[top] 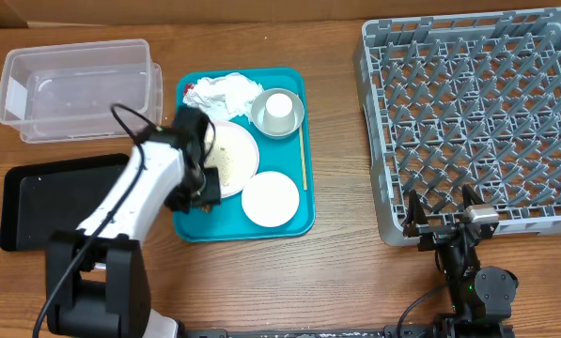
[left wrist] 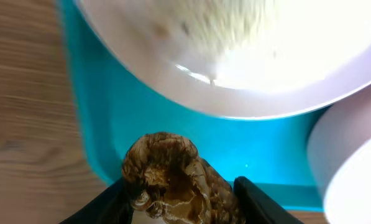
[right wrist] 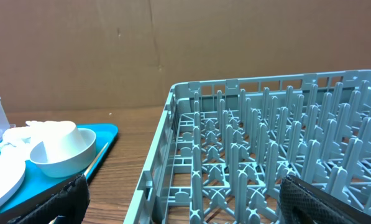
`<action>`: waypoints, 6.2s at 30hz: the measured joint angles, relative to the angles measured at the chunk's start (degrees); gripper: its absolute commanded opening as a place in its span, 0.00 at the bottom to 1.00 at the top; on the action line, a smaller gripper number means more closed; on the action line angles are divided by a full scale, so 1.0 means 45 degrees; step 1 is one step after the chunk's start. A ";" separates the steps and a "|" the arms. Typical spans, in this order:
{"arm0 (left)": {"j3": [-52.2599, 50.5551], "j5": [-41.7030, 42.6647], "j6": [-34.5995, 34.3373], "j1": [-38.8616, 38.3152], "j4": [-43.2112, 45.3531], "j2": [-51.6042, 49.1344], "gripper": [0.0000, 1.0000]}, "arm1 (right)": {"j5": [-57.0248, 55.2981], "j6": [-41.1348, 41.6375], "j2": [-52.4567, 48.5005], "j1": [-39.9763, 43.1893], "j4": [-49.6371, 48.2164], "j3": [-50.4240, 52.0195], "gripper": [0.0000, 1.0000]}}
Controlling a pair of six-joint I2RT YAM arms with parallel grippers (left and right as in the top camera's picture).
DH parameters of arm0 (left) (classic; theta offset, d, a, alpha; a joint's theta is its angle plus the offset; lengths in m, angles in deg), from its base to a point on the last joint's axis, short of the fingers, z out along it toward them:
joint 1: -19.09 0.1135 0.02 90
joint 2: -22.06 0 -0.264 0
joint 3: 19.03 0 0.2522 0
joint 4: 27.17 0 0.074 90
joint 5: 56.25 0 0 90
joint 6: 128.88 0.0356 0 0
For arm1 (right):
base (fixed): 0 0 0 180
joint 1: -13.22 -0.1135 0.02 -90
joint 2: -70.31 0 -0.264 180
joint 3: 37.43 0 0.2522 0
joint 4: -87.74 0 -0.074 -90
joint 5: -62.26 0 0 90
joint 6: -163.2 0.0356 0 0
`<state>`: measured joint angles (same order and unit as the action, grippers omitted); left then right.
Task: Sort waste into correct bins and load items into the dishwasher
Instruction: 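Carry the scrap left and release it onto the black tray, then reach the left gripper to the pink plate's rim and grasp it, then lift the pink plate and carry it over the black tray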
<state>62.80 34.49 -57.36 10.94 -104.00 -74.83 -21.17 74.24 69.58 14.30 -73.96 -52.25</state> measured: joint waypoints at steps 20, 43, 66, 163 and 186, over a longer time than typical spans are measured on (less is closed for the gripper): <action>0.2229 -0.1098 -0.0442 0.7548 0.0063 0.0000 0.75 | 0.0000 -0.0005 0.0000 0.0000 -0.0005 0.0000 1.00; 0.2113 0.4226 0.1739 0.6096 -0.0311 0.0000 0.66 | 0.0005 -0.0005 0.0000 0.0000 -0.0005 0.0000 1.00; 0.2079 0.1010 -0.0321 -0.2477 0.4274 0.0000 0.37 | 0.0005 -0.0005 0.0000 0.0000 0.0000 0.0000 1.00; 0.7737 -0.4702 -0.2555 -0.4648 -0.2846 -0.4289 0.04 | 0.0000 -0.0005 0.0000 0.0000 -0.0005 0.0000 1.00; 1.0384 -0.3249 -0.2783 0.1355 -0.5013 -0.4284 0.04 | 0.0005 -0.0005 0.0000 0.0005 0.0000 0.0000 1.00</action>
<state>109.53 19.86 -69.89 17.04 -126.56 -94.10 -21.15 74.22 69.58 14.32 -73.96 -52.25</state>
